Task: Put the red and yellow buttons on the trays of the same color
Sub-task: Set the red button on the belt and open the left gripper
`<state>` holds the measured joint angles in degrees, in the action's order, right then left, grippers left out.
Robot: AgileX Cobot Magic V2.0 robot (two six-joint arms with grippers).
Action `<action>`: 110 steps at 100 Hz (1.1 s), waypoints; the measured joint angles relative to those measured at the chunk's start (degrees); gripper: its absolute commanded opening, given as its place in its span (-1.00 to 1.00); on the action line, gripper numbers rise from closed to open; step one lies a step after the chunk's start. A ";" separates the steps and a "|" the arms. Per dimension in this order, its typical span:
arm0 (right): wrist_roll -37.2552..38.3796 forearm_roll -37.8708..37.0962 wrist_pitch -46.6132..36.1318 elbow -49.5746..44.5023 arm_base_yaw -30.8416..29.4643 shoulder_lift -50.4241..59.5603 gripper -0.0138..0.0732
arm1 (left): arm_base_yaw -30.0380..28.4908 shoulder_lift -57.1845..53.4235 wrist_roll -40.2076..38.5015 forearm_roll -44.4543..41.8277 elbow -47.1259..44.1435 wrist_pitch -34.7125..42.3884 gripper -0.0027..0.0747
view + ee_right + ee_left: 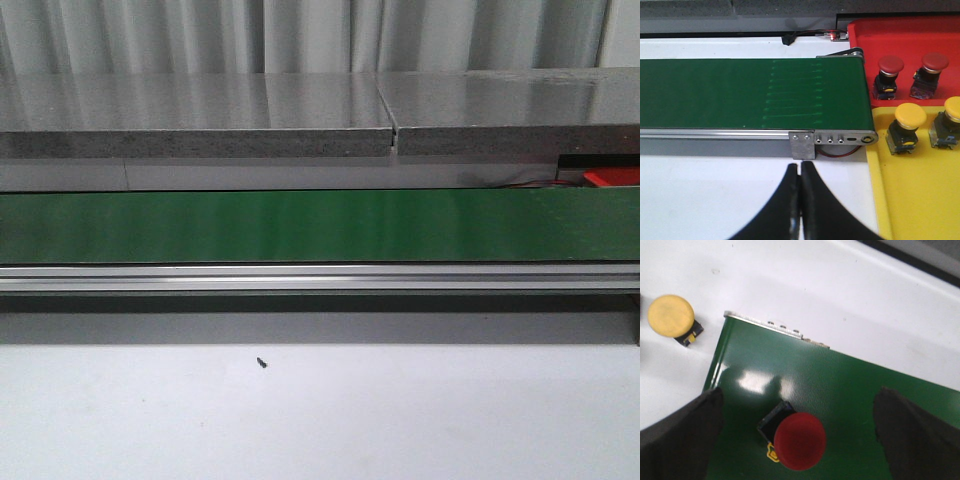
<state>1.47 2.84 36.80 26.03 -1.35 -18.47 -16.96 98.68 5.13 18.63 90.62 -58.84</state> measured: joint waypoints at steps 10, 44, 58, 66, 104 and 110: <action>0.00 0.00 0.00 0.00 0.00 0.00 -0.84 | -1.89 0.00 -1.55 0.05 0.86 0.00 0.59; 0.00 0.00 0.00 0.00 0.00 0.00 -0.84 | -7.03 5.99 -7.82 -0.55 1.35 -0.04 0.59; 0.00 0.00 0.00 0.00 0.00 0.00 -0.84 | -7.28 9.85 -10.78 -0.55 1.57 0.18 0.55; 0.00 0.00 0.00 0.00 0.00 0.00 -0.84 | -7.28 11.85 -12.53 -0.55 1.61 0.57 0.49; 0.00 0.00 0.10 0.00 0.00 0.00 -0.84 | -7.28 17.86 -18.36 -0.78 1.87 6.90 0.48; 0.00 0.00 0.10 0.00 0.00 0.00 -0.84 | -7.28 18.16 -18.68 -0.78 2.44 7.79 0.48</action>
<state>1.47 2.84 36.90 26.03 -1.35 -18.47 -24.25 116.84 -13.55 17.85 93.06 -51.05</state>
